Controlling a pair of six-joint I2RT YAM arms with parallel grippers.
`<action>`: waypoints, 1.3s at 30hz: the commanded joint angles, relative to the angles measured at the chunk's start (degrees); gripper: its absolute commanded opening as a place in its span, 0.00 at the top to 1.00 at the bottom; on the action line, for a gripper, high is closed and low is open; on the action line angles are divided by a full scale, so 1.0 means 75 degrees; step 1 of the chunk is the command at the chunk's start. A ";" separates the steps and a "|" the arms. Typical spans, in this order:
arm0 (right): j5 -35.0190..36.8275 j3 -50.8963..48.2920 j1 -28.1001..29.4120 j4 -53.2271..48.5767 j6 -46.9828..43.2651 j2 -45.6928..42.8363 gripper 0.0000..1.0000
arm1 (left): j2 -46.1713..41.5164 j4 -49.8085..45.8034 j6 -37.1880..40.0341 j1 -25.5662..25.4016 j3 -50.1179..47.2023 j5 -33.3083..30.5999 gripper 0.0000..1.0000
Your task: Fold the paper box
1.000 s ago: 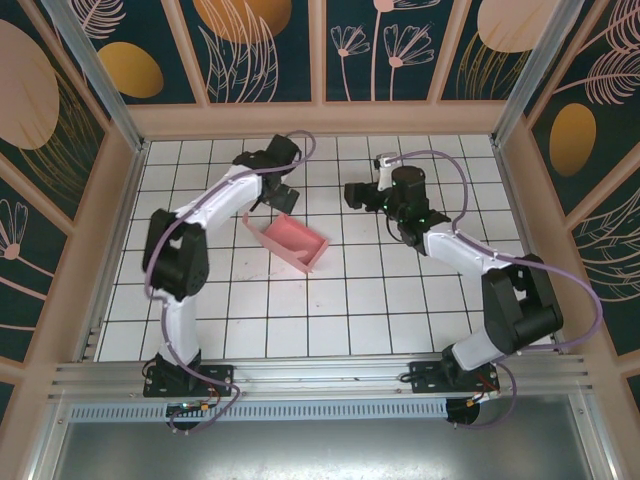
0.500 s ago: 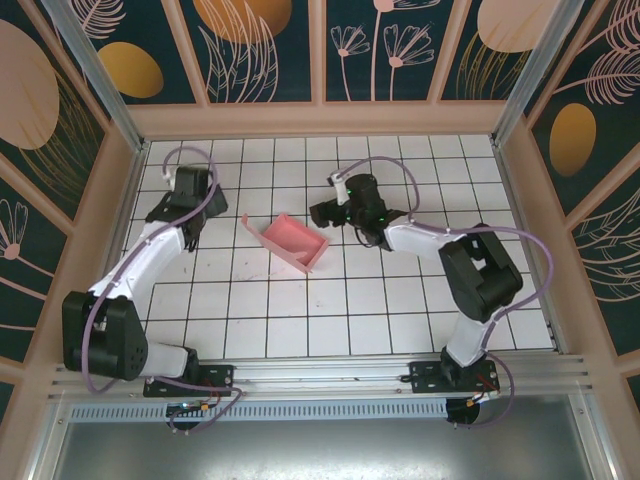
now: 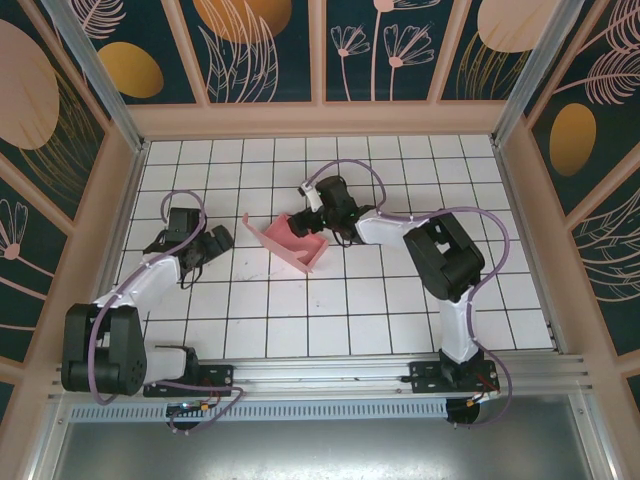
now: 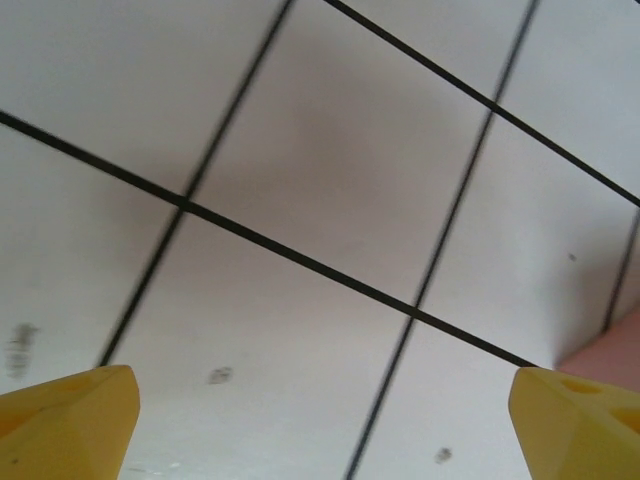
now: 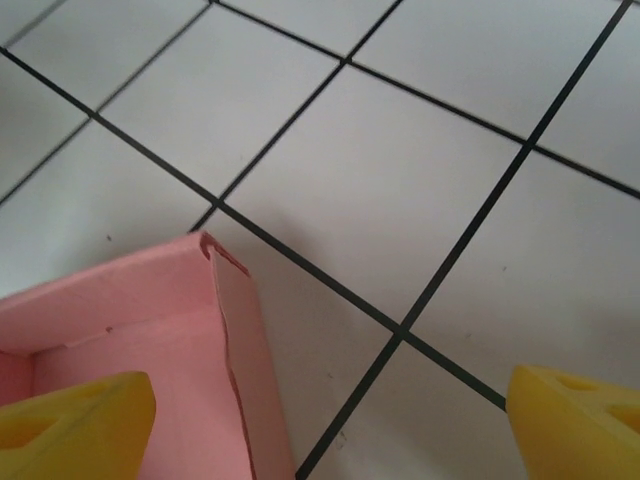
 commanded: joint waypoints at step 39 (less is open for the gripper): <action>-0.0197 -0.5156 -0.2091 0.2402 0.2684 -0.3253 0.39 | 0.2581 0.2001 -0.0383 -0.1375 0.1559 0.1571 0.03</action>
